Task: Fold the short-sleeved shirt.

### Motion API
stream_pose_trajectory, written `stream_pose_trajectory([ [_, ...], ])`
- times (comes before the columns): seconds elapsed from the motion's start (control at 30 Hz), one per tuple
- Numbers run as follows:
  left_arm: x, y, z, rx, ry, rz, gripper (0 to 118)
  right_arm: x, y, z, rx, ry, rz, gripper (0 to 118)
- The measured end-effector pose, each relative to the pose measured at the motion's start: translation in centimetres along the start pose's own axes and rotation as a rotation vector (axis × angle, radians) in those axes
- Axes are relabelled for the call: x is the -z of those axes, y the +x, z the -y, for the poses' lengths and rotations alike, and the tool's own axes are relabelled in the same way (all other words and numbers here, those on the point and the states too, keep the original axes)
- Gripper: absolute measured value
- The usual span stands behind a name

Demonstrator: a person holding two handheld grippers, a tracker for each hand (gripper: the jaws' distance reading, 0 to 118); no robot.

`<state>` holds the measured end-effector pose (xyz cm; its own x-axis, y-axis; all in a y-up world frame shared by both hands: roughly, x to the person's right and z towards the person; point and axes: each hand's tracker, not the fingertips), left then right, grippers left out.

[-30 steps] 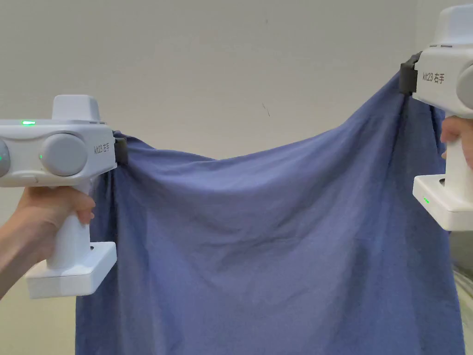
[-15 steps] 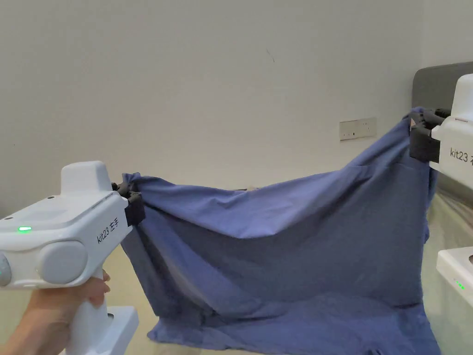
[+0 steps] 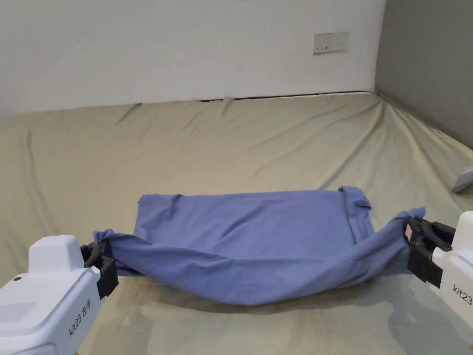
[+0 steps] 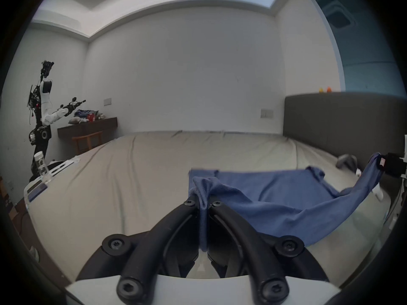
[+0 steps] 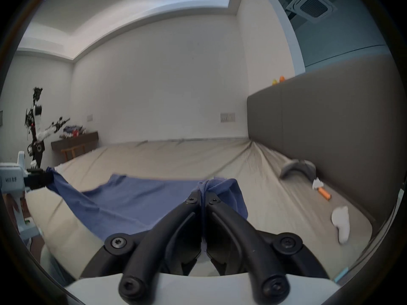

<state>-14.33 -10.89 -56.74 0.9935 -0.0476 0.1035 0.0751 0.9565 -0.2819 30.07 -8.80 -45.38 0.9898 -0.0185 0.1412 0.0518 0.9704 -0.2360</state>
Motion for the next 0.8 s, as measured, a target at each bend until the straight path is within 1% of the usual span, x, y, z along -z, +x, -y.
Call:
stream_pose_trajectory([
  [0.03, -0.7, -0.2, 0.9, -0.017, -0.001, -0.003, 2, -0.6, 0.1, 1.1, -0.065, 0.004, -0.019, 2],
  [0.1, -1.6, -0.8, 2.5, -0.065, -0.018, -0.007, 2, -1.9, -0.4, 2.6, 0.006, -0.136, -0.007, 2],
  [0.13, -2.1, -1.1, 3.2, -0.062, -0.052, -0.008, 2, -2.5, -0.4, 3.3, -0.013, -0.137, -0.009, 2],
  [0.17, -2.2, -1.2, 3.8, -0.066, -0.081, -0.031, 2, -3.0, -0.4, 3.9, -0.037, -0.101, -0.007, 2],
  [0.2, -2.5, -1.4, 4.5, -0.057, -0.086, -0.031, 2, -2.9, -0.1, 4.5, -0.04, -0.138, -0.013, 2],
  [0.23, -2.7, -1.4, 5.1, -0.063, -0.086, -0.037, 2, -2.9, 0.0, 4.9, -0.027, -0.183, -0.009, 2],
  [0.27, -2.7, -1.7, 5.6, -0.075, -0.107, -0.04, 2, -3.0, -0.1, 5.2, -0.036, -0.169, -0.004, 2],
  [0.33, -2.7, -1.6, 6.3, -0.069, -0.139, -0.03, 2, -2.9, -0.2, 5.7, -0.026, -0.191, -0.005, 2],
  [0.4, -2.7, -1.2, 6.6, -0.031, -0.163, -0.027, 2, -2.8, -0.7, 5.9, -0.039, -0.212, 0.002, 2],
  [0.47, -2.7, -1.1, 6.8, -0.032, -0.164, -0.024, 2, -2.6, -0.9, 5.9, -0.048, -0.228, 0.005, 2],
  [0.53, -2.6, -1.3, 6.8, -0.05, -0.174, -0.035, 3, -2.6, -1.1, 5.8, -0.037, -0.233, 0.037, 2],
  [0.57, -2.6, -1.3, 6.7, -0.058, -0.179, -0.043, 13, -2.5, -1.0, 5.6, -0.02, -0.247, 0.054, 4],
  [0.6, -2.5, -1.3, 6.6, -0.07, -0.196, -0.06, 37, -2.4, -0.5, 5.8, 0.022, -0.269, 0.054, 16],
  [0.63, -2.5, -1.4, 6.6, -0.08, -0.22, -0.073, 73, -2.3, -0.1, 5.6, 0.063, -0.298, 0.037, 48],
  [0.67, -2.6, -1.5, 6.5, -0.093, -0.23, -0.076, 115, -2.4, 0.0, 5.3, 0.074, -0.314, 0.016, 102],
  [0.7, -3.5, -1.5, 6.2, -0.113, -0.208, -0.083, 115, -2.6, -0.2, 4.9, 0.056, -0.3, 0.016, 118],
  [0.73, -4.4, -1.5, 5.6, -0.157, -0.146, -0.053, 113, -3.8, -0.2, 4.1, 0.027, -0.2, 0.044, 115],
  [0.77, -4.9, -1.3, 4.8, -0.172, -0.128, -0.054, 113, -4.1, -0.5, 3.3, 0.058, -0.178, -0.015, 114],
  [0.8, -5.4, -1.2, 3.7, -0.184, -0.101, -0.055, 113, -4.1, -0.6, 2.3, 0.067, -0.207, -0.007, 115],
])
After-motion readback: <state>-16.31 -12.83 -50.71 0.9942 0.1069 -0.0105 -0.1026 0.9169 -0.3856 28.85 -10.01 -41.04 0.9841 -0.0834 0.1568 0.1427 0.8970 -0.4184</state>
